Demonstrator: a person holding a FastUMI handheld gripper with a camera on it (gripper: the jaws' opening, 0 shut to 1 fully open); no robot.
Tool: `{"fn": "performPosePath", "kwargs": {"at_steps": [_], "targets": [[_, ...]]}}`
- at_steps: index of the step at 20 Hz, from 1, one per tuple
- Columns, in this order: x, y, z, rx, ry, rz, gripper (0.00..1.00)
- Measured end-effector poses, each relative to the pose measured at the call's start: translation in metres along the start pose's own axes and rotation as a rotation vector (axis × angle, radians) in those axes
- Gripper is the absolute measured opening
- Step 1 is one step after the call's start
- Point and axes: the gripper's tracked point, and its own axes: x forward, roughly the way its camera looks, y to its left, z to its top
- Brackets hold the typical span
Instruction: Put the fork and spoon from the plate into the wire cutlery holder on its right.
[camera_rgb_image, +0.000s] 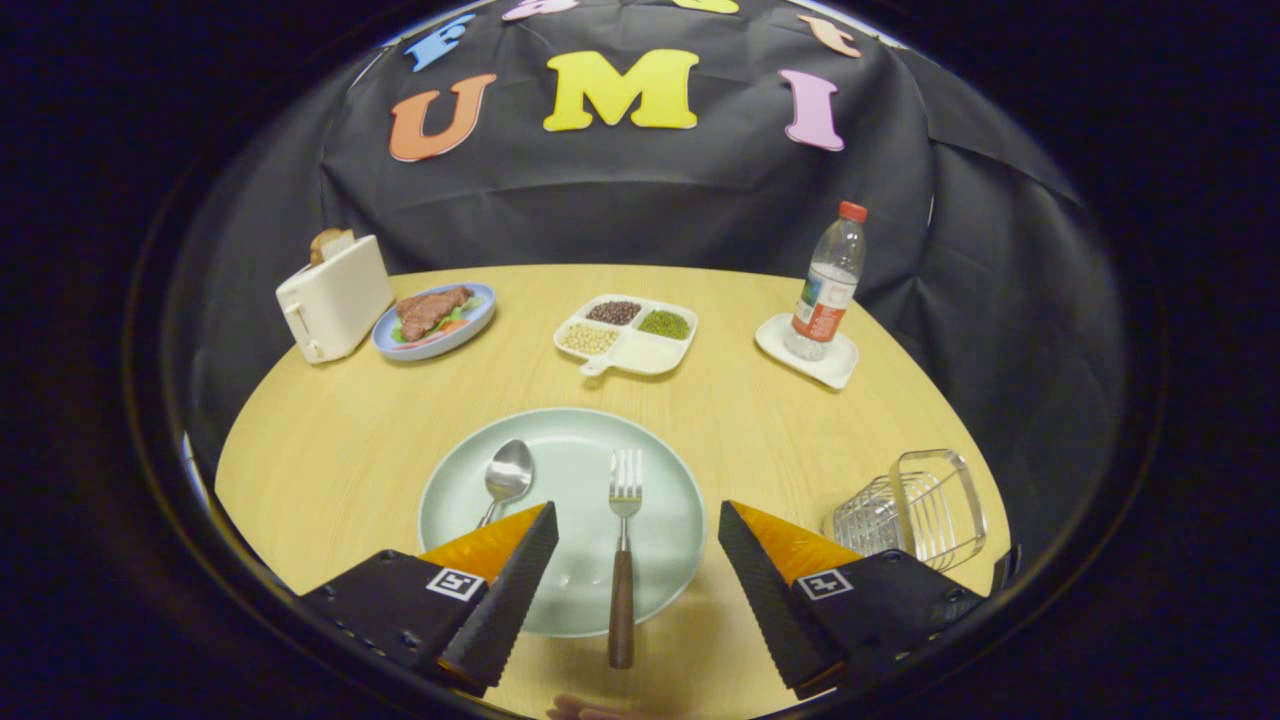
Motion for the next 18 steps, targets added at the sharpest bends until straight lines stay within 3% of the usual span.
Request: {"fn": "performPosePath", "kwargs": {"at_steps": [6,12,14,16,18], "targets": [[0.027,0.009,-0.022,-0.015,0.116,0.017,0.92],[0.038,0.013,-0.034,0.038,0.241,0.030,0.63],[0.039,0.016,-0.035,0.051,0.270,0.037,0.62],[0.039,0.016,-0.037,0.076,0.296,0.038,0.46],[0.036,0.018,-0.034,0.086,0.310,0.043,0.46]]}}
